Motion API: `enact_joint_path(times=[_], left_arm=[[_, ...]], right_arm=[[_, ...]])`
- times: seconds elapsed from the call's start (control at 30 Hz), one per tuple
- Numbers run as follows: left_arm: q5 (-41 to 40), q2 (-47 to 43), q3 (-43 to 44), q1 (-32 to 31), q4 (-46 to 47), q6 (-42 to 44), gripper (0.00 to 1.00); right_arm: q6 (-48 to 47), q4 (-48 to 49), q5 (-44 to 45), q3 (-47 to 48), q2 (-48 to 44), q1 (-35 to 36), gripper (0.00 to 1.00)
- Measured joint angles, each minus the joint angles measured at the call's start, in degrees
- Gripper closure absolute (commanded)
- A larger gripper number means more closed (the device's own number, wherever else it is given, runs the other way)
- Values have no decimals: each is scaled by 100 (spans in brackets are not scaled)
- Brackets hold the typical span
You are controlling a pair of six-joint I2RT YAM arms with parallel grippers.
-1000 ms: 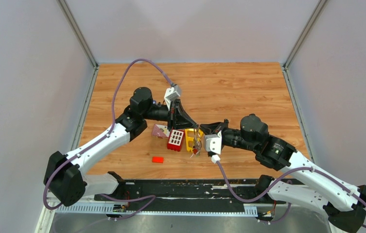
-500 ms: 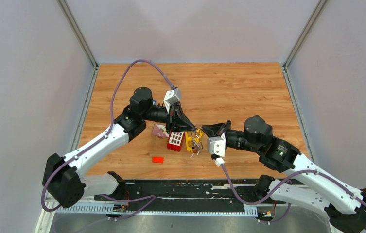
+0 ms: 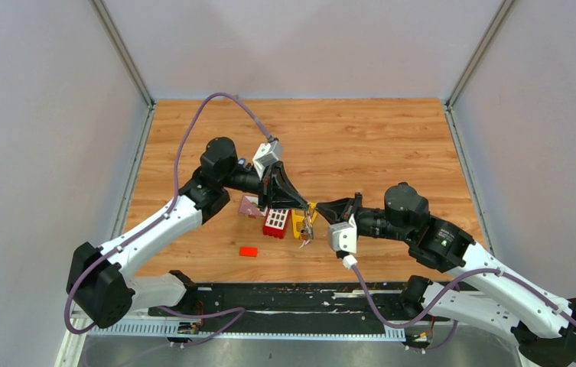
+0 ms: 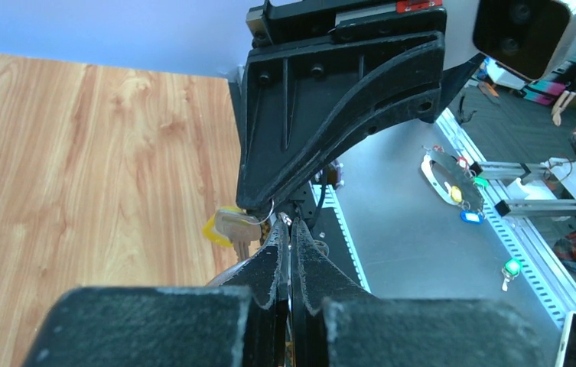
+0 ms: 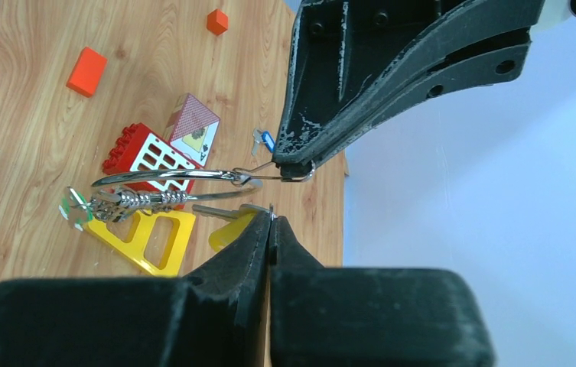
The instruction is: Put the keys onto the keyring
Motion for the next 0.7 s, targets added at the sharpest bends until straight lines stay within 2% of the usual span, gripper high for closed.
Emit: enact_joint_path(times=[0.27,0.7], left_arm=[[79,-2,-197,-2,756,-446,100],[74,0,-264,-39,1119,-678,100]], right_arm=[[-39,4,-164,0,-2,7,100],[24,44,-181,0,20,129,100]])
